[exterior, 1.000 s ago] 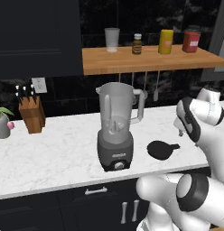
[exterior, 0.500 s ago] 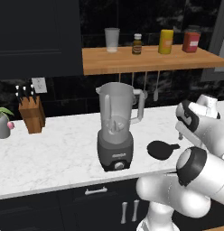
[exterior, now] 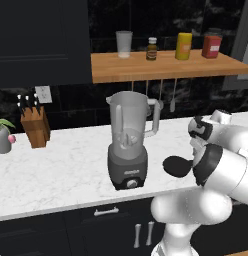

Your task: Close the lid blender by securely placing the lid on top.

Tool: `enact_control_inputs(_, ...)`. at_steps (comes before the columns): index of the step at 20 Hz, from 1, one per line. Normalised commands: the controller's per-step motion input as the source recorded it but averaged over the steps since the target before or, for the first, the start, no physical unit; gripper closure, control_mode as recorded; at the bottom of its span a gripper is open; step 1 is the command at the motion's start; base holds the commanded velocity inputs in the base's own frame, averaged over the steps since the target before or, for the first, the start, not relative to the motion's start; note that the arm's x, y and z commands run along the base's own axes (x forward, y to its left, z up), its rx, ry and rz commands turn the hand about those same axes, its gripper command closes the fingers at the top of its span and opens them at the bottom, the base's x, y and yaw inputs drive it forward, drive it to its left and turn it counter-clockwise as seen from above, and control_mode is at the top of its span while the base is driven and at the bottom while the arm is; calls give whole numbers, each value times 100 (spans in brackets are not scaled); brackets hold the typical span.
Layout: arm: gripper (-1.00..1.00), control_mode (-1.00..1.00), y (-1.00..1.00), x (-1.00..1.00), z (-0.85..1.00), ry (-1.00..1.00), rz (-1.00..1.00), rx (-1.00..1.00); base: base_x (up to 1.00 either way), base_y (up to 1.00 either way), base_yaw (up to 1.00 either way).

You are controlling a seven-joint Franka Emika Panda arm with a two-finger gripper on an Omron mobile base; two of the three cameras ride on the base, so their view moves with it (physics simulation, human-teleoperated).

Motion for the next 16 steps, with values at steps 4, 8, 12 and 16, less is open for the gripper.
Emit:
enact_control_inputs(4,-100,-100,0,29,-37,3,0,0,0,0,0)
enact_control_inputs(8,-100,-100,0,24,-29,1,0,0,0,0,0)
enact_control_inputs(12,-100,-100,0,33,-24,2,0,0,0,0,0)
enact_control_inputs(16,-100,-100,0,26,-22,2,0,0,0,0,0)
